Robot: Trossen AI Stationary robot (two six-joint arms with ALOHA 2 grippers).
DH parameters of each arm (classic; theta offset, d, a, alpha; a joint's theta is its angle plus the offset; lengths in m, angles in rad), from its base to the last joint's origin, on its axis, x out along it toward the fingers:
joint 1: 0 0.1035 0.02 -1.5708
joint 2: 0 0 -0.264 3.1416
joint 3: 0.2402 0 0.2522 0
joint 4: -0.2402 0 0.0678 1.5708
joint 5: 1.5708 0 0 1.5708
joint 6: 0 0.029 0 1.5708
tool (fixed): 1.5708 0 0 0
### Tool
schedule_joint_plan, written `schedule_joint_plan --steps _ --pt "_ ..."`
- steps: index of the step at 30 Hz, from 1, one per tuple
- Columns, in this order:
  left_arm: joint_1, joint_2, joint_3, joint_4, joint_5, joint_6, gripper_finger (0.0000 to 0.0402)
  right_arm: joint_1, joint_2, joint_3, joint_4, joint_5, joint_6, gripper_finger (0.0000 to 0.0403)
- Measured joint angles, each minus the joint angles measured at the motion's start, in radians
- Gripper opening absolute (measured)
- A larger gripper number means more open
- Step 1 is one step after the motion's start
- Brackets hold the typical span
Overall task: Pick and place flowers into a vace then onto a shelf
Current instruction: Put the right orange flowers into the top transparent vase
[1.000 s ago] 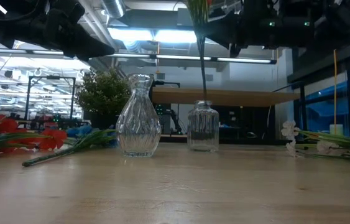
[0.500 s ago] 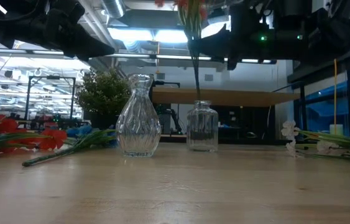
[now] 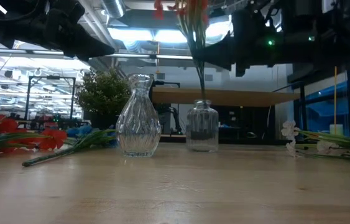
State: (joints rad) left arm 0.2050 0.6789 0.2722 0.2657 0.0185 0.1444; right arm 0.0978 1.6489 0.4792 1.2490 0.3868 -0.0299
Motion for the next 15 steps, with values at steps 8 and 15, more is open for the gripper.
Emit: schedule_joint_plan --steps 8,15 --pt "0.0 0.0 0.0 0.0 0.0 -0.001 0.0004 -0.003 0.088 -0.007 0.119 0.0 0.005 0.0006" --pt "0.0 0.0 0.0 0.001 0.0 -0.001 0.0004 -0.003 0.113 -0.006 0.132 0.001 0.028 0.0007"
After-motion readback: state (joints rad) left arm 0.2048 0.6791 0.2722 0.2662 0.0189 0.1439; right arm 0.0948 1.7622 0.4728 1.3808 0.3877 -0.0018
